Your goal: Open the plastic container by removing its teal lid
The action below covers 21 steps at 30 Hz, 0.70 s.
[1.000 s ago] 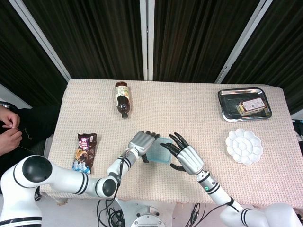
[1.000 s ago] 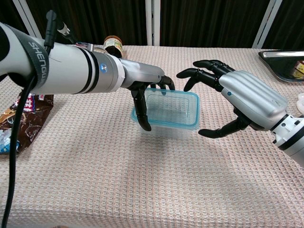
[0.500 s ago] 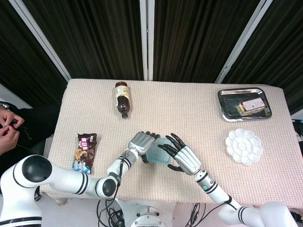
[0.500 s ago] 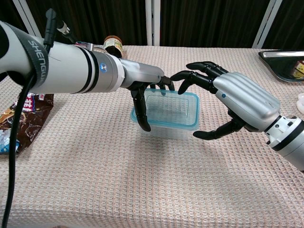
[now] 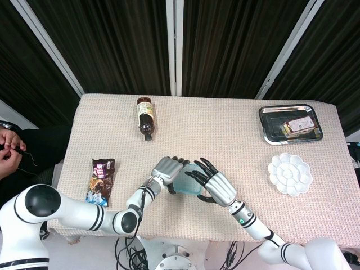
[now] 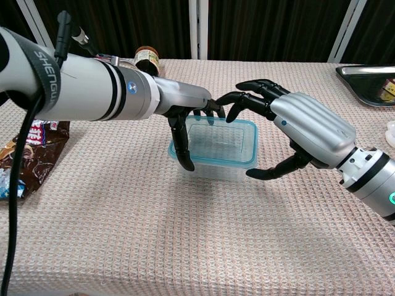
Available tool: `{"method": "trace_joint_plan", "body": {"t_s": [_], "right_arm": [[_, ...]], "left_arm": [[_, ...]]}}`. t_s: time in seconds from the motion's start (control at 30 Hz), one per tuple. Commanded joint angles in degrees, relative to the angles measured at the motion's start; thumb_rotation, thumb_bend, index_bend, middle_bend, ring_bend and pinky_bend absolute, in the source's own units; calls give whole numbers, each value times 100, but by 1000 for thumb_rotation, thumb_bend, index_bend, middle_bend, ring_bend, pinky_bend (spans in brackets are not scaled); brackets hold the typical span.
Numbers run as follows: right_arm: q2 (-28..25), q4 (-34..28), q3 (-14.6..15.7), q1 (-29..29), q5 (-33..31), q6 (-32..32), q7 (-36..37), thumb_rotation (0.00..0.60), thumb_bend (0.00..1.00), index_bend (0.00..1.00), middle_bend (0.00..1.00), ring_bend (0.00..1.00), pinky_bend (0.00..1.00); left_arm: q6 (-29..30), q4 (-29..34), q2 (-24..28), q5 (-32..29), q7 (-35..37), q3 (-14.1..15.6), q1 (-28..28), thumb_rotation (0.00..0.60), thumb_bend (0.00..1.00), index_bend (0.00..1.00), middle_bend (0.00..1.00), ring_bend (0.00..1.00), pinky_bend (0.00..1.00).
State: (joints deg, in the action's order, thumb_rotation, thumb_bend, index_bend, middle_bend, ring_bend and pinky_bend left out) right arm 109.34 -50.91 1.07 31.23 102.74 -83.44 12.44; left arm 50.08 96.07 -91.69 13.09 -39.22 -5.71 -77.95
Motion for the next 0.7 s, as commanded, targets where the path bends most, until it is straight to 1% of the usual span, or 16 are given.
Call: {"method": "trace_joint_plan", "body": {"t_s": [0.03, 0.3, 0.7], "right_arm": [[8, 44, 14, 29, 21, -24, 42, 600, 26, 173, 295, 62, 0], [-32, 64, 8, 83, 16, -125, 291, 600, 26, 178, 299, 62, 0], [-124, -43, 22, 73, -42, -174, 314, 600, 26, 183, 302, 62, 0]], "left_arm": [[-21, -3, 2, 1, 17, 6, 4, 600, 49, 156, 243, 132, 303], [31, -56, -42, 128, -48, 91, -9, 600, 48, 156, 240, 132, 294], [110, -101, -121, 202, -61, 74, 11, 600, 49, 156, 240, 132, 295]]}}
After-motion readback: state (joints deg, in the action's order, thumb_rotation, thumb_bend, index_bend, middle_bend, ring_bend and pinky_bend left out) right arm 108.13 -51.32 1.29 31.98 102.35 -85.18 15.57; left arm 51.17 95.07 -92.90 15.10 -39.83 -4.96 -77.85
